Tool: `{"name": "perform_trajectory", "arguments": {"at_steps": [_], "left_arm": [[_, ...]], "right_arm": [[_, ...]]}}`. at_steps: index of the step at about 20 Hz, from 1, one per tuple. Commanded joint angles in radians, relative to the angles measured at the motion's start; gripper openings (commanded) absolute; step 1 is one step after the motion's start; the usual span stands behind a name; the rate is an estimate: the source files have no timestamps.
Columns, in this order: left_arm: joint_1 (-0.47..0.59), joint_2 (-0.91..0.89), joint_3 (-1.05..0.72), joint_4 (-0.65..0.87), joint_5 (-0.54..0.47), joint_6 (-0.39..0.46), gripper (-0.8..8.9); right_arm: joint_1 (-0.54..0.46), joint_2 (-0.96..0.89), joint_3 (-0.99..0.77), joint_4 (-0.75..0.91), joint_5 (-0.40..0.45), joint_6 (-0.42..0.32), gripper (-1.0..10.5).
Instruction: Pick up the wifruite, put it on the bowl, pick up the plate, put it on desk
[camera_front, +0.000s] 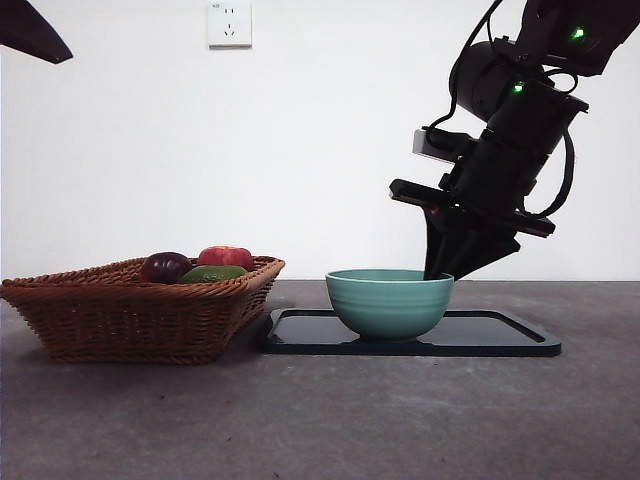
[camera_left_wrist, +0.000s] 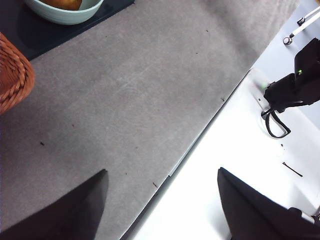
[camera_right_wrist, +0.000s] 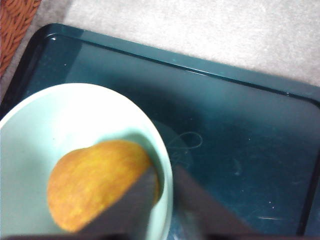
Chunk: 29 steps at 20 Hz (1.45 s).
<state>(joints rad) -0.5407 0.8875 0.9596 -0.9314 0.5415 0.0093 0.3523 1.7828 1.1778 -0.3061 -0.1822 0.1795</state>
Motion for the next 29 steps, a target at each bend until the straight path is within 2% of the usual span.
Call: {"name": "perform_trajectory", "arguments": {"at_steps": [1,5,9,11,14,21,29], "left_arm": [[-0.005,0.005,0.007,0.012,0.005,0.005,3.44],[-0.005,0.005,0.007,0.014,0.005,0.006,3.44],[-0.005,0.005,0.007,0.043,0.005,0.006,3.44],[-0.005,0.005,0.007,0.042,0.005,0.006,3.44],[-0.005,0.005,0.007,0.043,0.005,0.008,3.44],[-0.005,0.005,0.007,0.058,0.005,0.008,3.44],[-0.005,0.005,0.007,0.089,0.005,0.005,3.44]], "right_arm": [[0.005,0.016,0.026,-0.002,0.000,-0.008,1.4],[-0.002,-0.027,0.028,-0.014,0.021,-0.008,1.7],[-0.008,-0.196,0.028,-0.077,0.024,-0.009,1.7],[-0.008,-0.304,0.028,-0.162,0.003,-0.013,1.7],[-0.007,-0.467,0.028,-0.317,-0.100,-0.036,1.7],[0.026,-0.705,0.021,-0.617,-0.106,-0.089,1.7],[0.098,-0.921,-0.128,-0.654,-0.106,-0.075,1.7]]}}
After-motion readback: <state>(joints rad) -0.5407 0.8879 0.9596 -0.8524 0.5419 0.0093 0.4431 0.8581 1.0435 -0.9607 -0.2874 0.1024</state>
